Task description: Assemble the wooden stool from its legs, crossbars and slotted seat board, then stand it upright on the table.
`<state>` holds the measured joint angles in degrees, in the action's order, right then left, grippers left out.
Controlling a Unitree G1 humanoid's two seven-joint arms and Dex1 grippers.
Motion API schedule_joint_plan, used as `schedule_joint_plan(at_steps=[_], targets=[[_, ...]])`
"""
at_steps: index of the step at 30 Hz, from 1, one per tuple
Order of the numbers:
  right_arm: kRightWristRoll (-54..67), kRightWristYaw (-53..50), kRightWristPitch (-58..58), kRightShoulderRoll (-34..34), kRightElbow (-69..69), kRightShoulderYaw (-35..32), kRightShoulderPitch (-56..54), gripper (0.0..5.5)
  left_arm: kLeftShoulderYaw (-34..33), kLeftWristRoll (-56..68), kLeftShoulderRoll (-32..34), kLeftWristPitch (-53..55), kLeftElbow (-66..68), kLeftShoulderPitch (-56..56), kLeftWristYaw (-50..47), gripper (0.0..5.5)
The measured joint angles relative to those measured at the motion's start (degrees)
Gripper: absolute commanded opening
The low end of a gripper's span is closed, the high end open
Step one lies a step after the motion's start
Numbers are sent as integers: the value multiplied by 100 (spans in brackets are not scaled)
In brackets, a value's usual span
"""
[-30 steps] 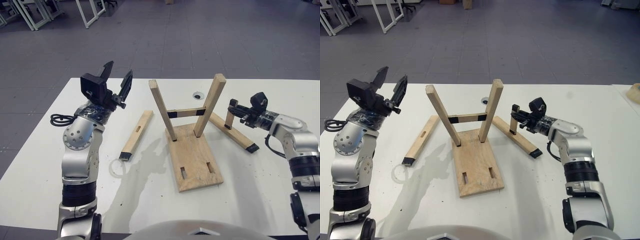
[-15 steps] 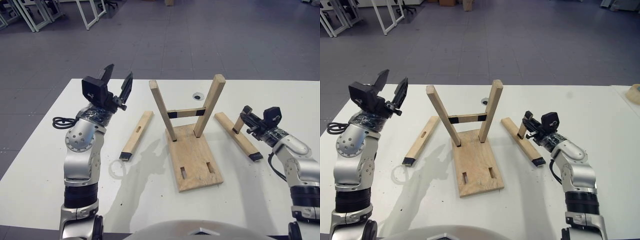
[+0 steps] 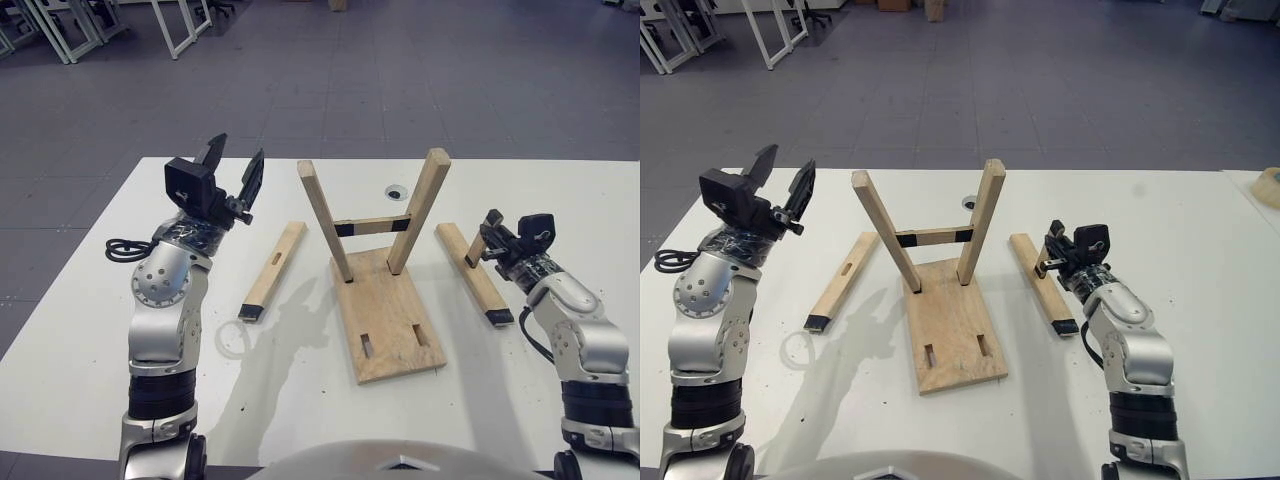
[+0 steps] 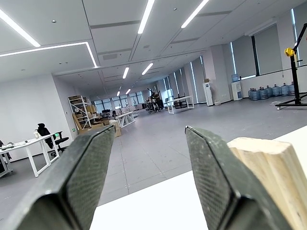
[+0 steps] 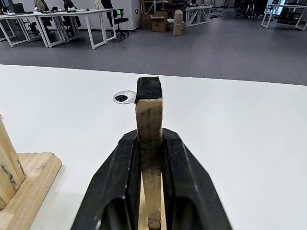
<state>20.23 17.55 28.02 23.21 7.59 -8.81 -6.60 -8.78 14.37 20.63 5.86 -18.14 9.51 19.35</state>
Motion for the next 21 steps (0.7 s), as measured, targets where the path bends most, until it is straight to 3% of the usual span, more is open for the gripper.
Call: schedule_joint_plan(at_steps=[4, 9, 12, 17, 21], targets=[[12, -6, -23, -65, 221, 2, 57, 202, -2, 0, -1, -5, 7, 0, 0, 269], [33, -361, -36, -73, 1189, -261, -347, 202, -5, -4, -4, -137, 74, -35, 1, 269], [256, -764, 200, -149, 1499, -479, -1240, 202, -18, -8, -3, -165, 122, -60, 0, 269], [72, -976, 249, -147, 215, -393, -3110, 202, -25, -19, -20, -182, 133, -118, -10, 269], [-255, -892, 313, -248, -957, -45, -2771, 202, -13, -21, -37, -182, 146, -121, -10, 269]])
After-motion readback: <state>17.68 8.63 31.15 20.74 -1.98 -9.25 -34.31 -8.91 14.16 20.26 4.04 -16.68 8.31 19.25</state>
